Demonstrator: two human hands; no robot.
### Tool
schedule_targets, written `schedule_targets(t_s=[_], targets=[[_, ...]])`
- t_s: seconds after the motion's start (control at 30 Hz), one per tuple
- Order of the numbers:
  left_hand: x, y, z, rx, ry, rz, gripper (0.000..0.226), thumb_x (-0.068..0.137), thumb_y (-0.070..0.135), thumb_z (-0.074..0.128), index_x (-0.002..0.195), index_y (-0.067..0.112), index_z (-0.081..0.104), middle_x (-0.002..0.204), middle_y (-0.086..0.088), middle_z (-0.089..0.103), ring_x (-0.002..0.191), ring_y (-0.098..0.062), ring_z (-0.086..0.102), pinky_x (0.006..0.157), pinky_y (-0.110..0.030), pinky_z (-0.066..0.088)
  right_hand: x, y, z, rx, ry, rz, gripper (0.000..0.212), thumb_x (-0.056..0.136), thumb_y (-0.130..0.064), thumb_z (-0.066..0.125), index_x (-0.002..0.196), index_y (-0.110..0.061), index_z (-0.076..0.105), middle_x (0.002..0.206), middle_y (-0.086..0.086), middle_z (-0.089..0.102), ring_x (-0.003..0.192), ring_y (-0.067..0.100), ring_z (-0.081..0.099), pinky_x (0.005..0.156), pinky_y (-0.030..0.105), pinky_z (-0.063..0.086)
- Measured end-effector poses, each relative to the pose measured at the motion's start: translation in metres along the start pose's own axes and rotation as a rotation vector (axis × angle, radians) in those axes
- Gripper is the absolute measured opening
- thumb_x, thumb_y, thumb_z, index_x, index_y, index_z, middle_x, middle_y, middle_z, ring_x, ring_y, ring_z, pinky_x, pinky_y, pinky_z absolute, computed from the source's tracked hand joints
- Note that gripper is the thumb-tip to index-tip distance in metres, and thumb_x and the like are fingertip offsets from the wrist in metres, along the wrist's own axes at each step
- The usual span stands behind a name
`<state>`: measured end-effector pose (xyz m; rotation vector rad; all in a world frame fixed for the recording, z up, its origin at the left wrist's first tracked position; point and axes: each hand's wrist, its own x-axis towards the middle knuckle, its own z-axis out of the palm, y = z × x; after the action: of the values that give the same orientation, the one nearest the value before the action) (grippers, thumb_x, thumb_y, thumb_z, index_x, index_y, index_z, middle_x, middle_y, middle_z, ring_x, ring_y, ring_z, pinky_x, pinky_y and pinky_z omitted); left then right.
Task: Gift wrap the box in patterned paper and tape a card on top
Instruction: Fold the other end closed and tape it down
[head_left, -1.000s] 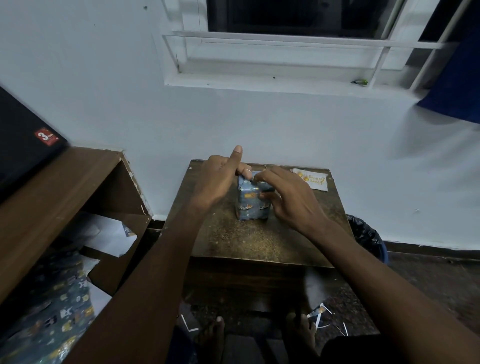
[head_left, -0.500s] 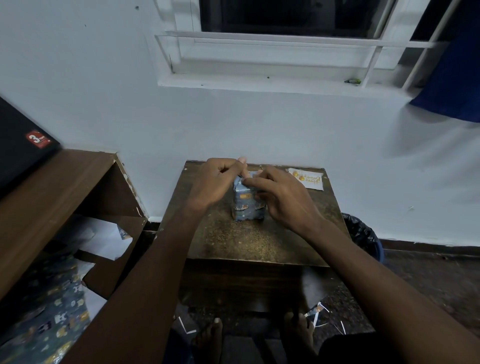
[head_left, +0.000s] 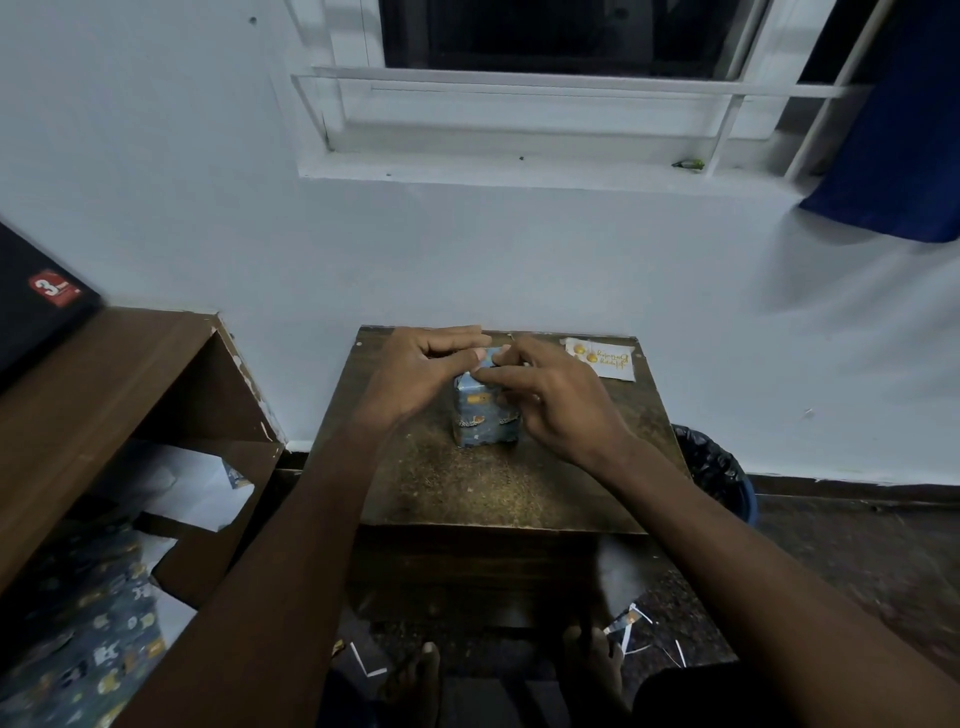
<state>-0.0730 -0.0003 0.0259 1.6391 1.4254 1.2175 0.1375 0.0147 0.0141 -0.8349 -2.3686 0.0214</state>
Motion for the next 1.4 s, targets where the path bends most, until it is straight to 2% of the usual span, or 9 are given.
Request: schedule_targets(t_s=[0.23,0.43,0.57,0.7,0.83,0.93,1.13,1.3,1.4], targets=[[0.012,-0.003,0.029,0.043,0.270,-0.106,0.015,0.094,0.030,0.078,0.090,0.018,0.086,0.081,0.008,0.080,0.077,-0.006,0.075,0.072,-0.025,0.060,0.001,-0.001,0.002,-0.010,0.023,0.021,0.042,0.084,0.001,0.072,0.119,-0.021,0.077,0.106,0.001,0.069,0.095,0.023,0.065,0.063,0.031,0.048],[0.016,0.007,0.033,0.087,0.377,-0.068,0.031,0.108,0.038,0.057,0.098,0.023,0.083,0.081,0.012,0.078,0.078,-0.004,0.074,0.076,-0.028,0.059,0.000,-0.002,-0.003,0.178,0.048,0.208,0.036,0.083,-0.013,0.082,0.112,-0.020,0.061,0.108,-0.009,0.071,0.091,0.008,0.063,0.075,0.028,0.050],[0.018,0.027,0.043,0.076,0.266,0.154,0.029,0.112,0.028,0.049,0.120,0.025,0.076,0.103,0.012,0.078,0.096,-0.002,0.071,0.085,-0.026,0.059,0.003,-0.002,-0.004,0.271,0.044,0.254,0.037,0.078,-0.011,0.086,0.102,-0.020,0.058,0.100,-0.013,0.069,0.082,-0.007,0.058,0.073,0.021,0.047],[0.018,0.035,0.063,0.019,0.083,0.139,0.038,0.115,0.038,0.038,0.137,0.025,0.067,0.118,0.009,0.075,0.106,0.000,0.070,0.088,-0.021,0.058,0.003,0.003,-0.013,0.525,0.074,0.294,0.017,0.086,0.000,0.077,0.097,-0.008,0.067,0.091,0.000,0.073,0.086,0.013,0.070,0.078,0.041,0.058],[0.022,0.036,0.069,0.127,0.032,0.084,0.039,0.115,0.038,0.038,0.142,0.025,0.062,0.116,0.008,0.075,0.101,-0.005,0.071,0.086,-0.026,0.058,-0.004,0.014,-0.028,0.973,0.176,0.561,0.008,0.096,0.005,0.067,0.102,0.005,0.072,0.089,0.012,0.078,0.088,0.019,0.075,0.080,0.032,0.060],[0.021,0.033,0.072,0.407,-0.023,0.128,0.037,0.110,0.027,0.050,0.146,0.029,0.057,0.120,0.008,0.073,0.107,-0.011,0.067,0.089,-0.034,0.055,-0.011,0.036,-0.036,0.746,0.129,0.600,0.008,0.091,-0.001,0.075,0.094,-0.008,0.076,0.087,0.002,0.078,0.087,0.014,0.074,0.078,0.030,0.059],[0.019,0.032,0.078,0.686,-0.025,0.196,0.031,0.106,0.036,0.055,0.134,0.032,0.068,0.120,0.012,0.075,0.109,-0.010,0.066,0.089,-0.031,0.049,-0.029,0.050,-0.024,-0.193,-0.673,0.490,0.033,0.075,-0.037,0.086,0.105,-0.030,0.075,0.120,-0.001,0.054,0.120,0.024,0.040,0.094,0.044,0.033],[0.021,0.031,0.077,0.504,-0.004,0.128,0.017,0.102,0.043,0.063,0.107,0.039,0.079,0.108,0.026,0.074,0.096,0.005,0.062,0.078,-0.026,0.046,-0.029,0.054,-0.023,-0.118,-0.538,0.452,0.009,0.084,-0.024,0.078,0.088,-0.026,0.070,0.104,-0.005,0.061,0.114,0.019,0.045,0.086,0.038,0.032],[0.022,0.028,0.076,0.508,-0.030,0.129,0.013,0.098,0.045,0.068,0.101,0.042,0.080,0.108,0.029,0.074,0.091,0.007,0.060,0.075,-0.023,0.044,-0.030,0.062,-0.034,0.169,-0.419,0.523,0.018,0.087,-0.014,0.078,0.083,-0.028,0.066,0.092,-0.004,0.070,0.097,0.019,0.064,0.086,0.040,0.052]])
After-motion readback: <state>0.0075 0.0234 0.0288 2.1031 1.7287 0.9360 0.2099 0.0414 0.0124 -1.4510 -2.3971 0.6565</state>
